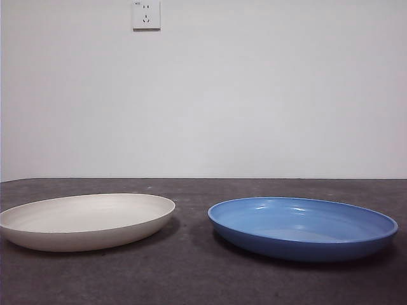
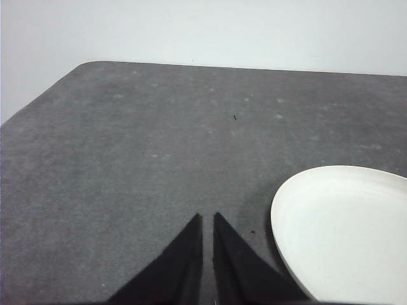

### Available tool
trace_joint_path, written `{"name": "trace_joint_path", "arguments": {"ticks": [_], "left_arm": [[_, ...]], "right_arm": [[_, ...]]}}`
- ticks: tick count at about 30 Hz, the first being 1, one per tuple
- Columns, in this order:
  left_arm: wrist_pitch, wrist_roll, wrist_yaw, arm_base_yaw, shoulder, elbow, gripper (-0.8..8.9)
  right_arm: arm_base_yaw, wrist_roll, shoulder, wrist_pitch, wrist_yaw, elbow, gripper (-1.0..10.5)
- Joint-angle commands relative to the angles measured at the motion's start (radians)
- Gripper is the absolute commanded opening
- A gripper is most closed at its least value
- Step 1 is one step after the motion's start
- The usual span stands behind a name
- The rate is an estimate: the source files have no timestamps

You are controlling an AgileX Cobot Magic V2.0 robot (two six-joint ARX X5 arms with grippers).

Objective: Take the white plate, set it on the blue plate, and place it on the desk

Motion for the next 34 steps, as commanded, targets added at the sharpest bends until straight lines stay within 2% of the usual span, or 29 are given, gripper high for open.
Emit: {"name": "trace_joint_path", "arguments": {"ticks": [1,6,9,15,18,24,34], "left_arm": [[-0.001,-0.007,-0.003,0.000,0.000,-0.020,0.28],[-0.002,-0.046,-0.003,0.000,0.000,-0.020,0.16],[-0.003,-0.061,-0.003,0.000,0.000,-0.017,0.16],[-0.002,-0.140,-0.004,-0.001,0.005,0.046,0.16],[-0.002,-0.174,-0.003,-0.003,0.019,0.084,0.16],[0.022,-0.240,-0.003,-0.005,0.097,0.164,0.16],[-0.002,-0.223,0.017,-0.020,0.319,0.450,0.16]], "right_arm": [[0.003,0.006,-0.001,0.011,-0.003,-0.007,0.3],[0.003,0.089,-0.001,0.018,-0.027,-0.007,0.3],[0.003,0.207,-0.001,0.021,-0.051,-0.007,0.1],[0.003,0.352,-0.001,0.062,-0.076,0.010,0.1],[0.003,0.402,0.000,0.058,-0.090,0.041,0.1],[0.004,0.472,0.020,0.028,-0.154,0.128,0.1],[0.004,0.475,0.205,-0.070,-0.310,0.346,0.1]]}}
